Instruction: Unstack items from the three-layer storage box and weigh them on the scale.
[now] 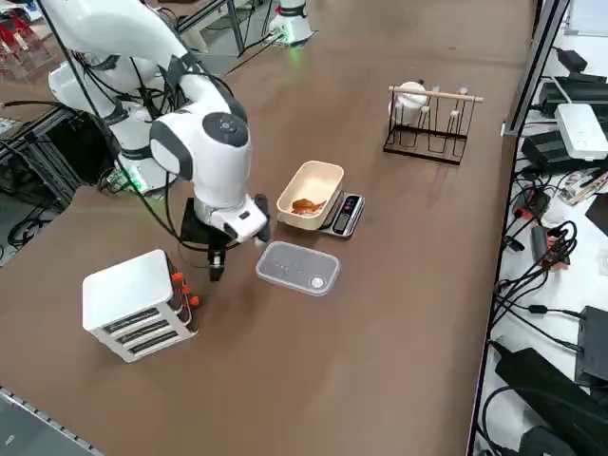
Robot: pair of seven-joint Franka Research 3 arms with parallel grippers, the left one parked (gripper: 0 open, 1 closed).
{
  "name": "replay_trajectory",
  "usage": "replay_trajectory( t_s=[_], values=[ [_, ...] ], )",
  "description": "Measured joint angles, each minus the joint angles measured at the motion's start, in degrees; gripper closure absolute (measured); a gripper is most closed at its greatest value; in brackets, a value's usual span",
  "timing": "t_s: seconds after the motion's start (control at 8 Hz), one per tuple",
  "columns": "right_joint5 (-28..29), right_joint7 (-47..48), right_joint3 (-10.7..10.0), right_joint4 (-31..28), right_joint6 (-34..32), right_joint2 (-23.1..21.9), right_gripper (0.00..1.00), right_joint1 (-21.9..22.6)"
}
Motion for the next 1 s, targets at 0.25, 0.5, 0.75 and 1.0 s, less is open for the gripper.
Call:
replay_trajectory(
  t_s=[0.25,0.5,0.75,1.0],
  values=[
    [-4.38,-0.02,-0.17,-0.12,3.04,2.31,0.58,-0.44],
    [-9.31,0.0,-0.71,-0.18,7.1,5.99,0.6,-2.41],
    [-11.5,-0.06,-0.88,-0.18,7.87,7.35,0.61,-4.59],
    [-12.11,-0.09,-0.88,-0.36,7.78,7.34,0.61,-5.01]
  ],
)
